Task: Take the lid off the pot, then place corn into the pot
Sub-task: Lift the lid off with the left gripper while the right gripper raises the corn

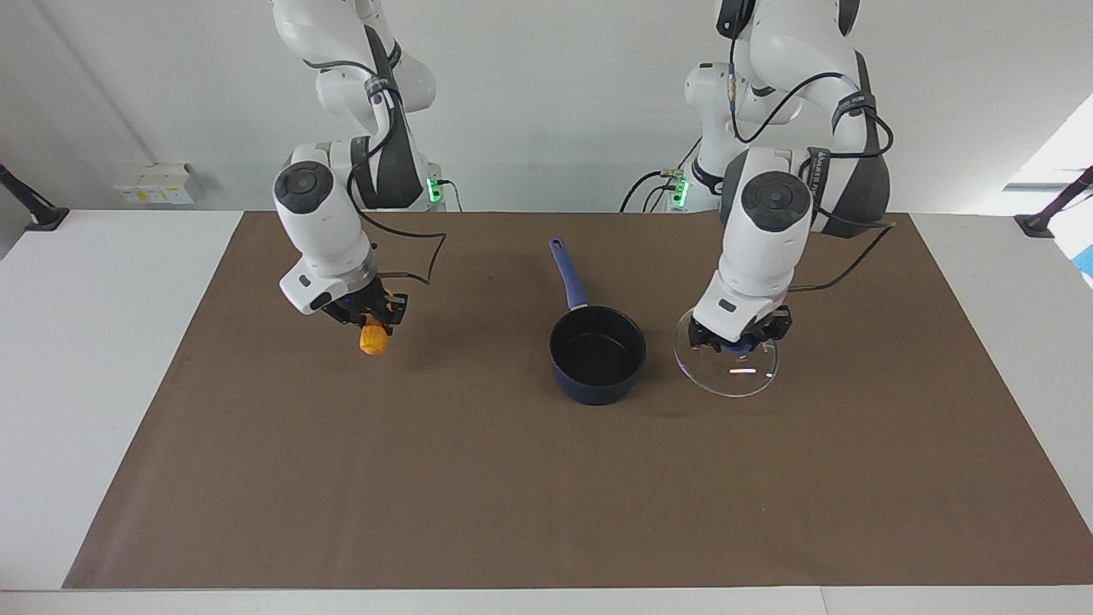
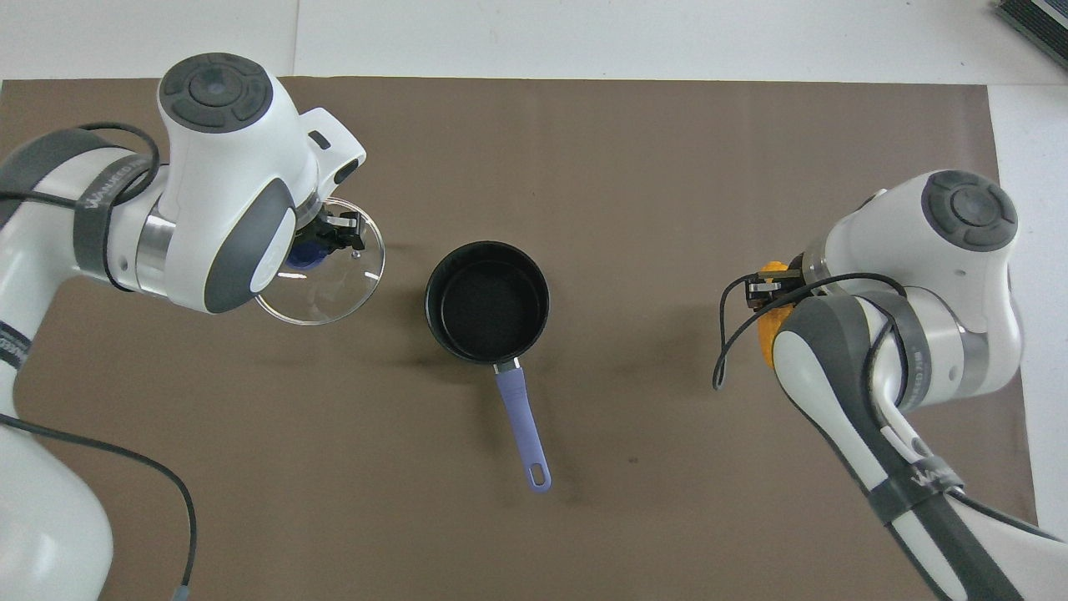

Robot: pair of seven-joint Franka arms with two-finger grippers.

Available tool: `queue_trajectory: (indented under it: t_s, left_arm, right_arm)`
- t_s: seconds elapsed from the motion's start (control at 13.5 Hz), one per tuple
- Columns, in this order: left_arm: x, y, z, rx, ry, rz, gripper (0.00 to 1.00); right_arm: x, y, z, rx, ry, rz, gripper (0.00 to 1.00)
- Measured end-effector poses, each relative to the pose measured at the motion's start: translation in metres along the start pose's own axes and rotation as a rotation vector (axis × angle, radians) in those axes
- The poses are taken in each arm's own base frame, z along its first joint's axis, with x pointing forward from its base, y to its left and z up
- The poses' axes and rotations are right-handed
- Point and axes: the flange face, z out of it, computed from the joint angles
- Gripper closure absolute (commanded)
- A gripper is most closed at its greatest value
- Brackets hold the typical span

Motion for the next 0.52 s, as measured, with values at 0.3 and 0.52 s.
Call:
queue_trajectory:
  t_s: [0.3,0.52]
  left_arm:
    - [0.010,-0.076,0.028,-0.003,-0.049,0.048,1.00]
    - [0.010,-0.132,0.051,-0.016,-0.042,0.076,1.00]
  right_arm:
    - [0.007,-0.084,-0.040,0.018,0.051,0.024,1.00]
    - [0.007,-0.145,-0.045,0.051,0.050,0.060,1.00]
